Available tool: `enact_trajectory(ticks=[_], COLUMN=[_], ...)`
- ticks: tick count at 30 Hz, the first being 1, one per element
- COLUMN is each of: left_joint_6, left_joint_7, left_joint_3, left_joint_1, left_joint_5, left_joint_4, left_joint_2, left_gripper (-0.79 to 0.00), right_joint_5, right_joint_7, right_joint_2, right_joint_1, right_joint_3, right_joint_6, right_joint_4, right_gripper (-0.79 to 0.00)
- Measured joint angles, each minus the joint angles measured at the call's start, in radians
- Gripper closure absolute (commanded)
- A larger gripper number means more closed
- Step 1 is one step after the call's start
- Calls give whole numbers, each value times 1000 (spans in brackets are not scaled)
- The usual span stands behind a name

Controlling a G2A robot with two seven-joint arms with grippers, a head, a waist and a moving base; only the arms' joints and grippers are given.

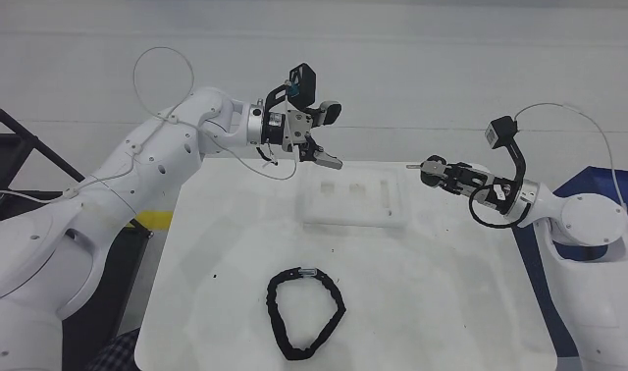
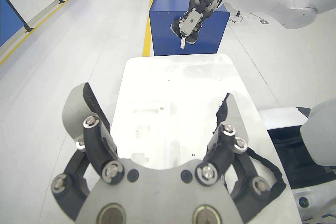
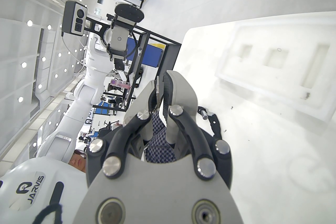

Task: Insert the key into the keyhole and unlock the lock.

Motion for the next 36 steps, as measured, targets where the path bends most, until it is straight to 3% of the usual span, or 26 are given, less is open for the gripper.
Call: enact_trajectory(ticks=[14,21,29,36], left_joint_6=[-7,-7,-7,-7], left_joint_7=[-98,-18,-58,-38], left_joint_3=[-26,2,3,3], left_joint_1=[144,197,294,357], left_joint_5=[105,189,341,400], left_joint_4=[-115,-163,-245,-247], left_joint_2=[44,73,99,111], left_gripper=[-785,-785,-785,-785], right_joint_5=[0,0,0,0], right_joint_7=[0,0,0,0], right_joint_2=[0,0,0,0], right_joint_1=[0,0,0,0], right_joint_3=[0,0,0,0], right_joint_6=[0,0,0,0], right_joint_4=[0,0,0,0], right_gripper=[0,0,0,0])
